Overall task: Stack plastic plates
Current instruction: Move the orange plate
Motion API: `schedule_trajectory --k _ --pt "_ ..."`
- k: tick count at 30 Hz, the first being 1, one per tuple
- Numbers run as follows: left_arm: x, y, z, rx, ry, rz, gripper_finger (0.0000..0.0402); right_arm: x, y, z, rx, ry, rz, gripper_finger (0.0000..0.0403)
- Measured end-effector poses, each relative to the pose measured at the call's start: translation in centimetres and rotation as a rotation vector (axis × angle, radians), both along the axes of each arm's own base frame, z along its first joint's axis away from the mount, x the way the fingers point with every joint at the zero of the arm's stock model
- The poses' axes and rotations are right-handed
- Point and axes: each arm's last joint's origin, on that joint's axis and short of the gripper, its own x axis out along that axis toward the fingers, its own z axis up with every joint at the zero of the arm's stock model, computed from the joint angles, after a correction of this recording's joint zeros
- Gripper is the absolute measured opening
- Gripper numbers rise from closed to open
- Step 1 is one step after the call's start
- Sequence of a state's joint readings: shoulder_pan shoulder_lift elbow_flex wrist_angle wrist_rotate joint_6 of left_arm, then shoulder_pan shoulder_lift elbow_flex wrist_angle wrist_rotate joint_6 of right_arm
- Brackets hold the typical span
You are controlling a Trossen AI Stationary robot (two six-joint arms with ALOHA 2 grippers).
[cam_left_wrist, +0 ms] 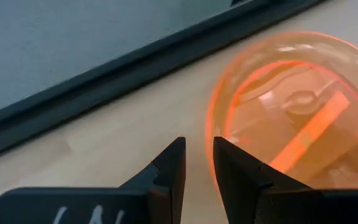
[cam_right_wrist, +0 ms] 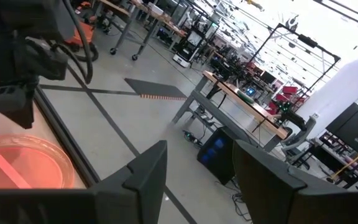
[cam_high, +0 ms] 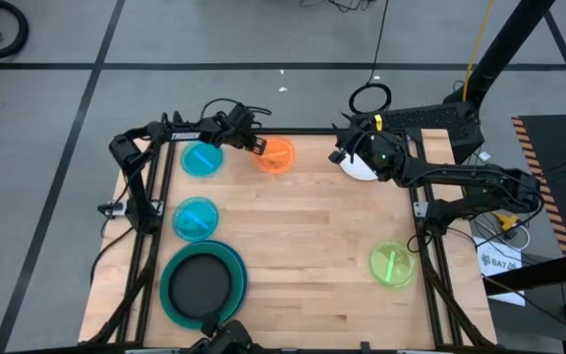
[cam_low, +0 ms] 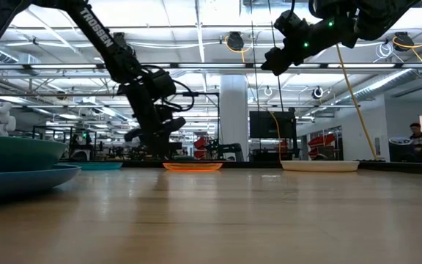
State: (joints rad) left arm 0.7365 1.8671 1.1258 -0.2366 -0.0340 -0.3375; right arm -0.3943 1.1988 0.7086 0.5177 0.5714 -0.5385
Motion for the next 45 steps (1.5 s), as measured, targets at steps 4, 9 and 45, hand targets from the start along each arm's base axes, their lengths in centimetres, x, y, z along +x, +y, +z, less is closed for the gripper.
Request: schedule_trajectory --k 4,9,45 --pt "0.0 0.0 0.0 -0.003 0.005 -0.014 0.0098 0.0 0.0 0.0 -0.002 0.003 0.000 0.0176" --pt "0.0 0.0 0.0 0.001 0.007 -0.021 0.0154 0.0 0.0 0.0 -0.003 0.004 0.000 0.0176" --pt "1.1 -0.2 -1.7 0.017 0.009 0.025 0.0212 -0.4 -0.7 -0.2 0.010 0.018 -0.030 0.0176"
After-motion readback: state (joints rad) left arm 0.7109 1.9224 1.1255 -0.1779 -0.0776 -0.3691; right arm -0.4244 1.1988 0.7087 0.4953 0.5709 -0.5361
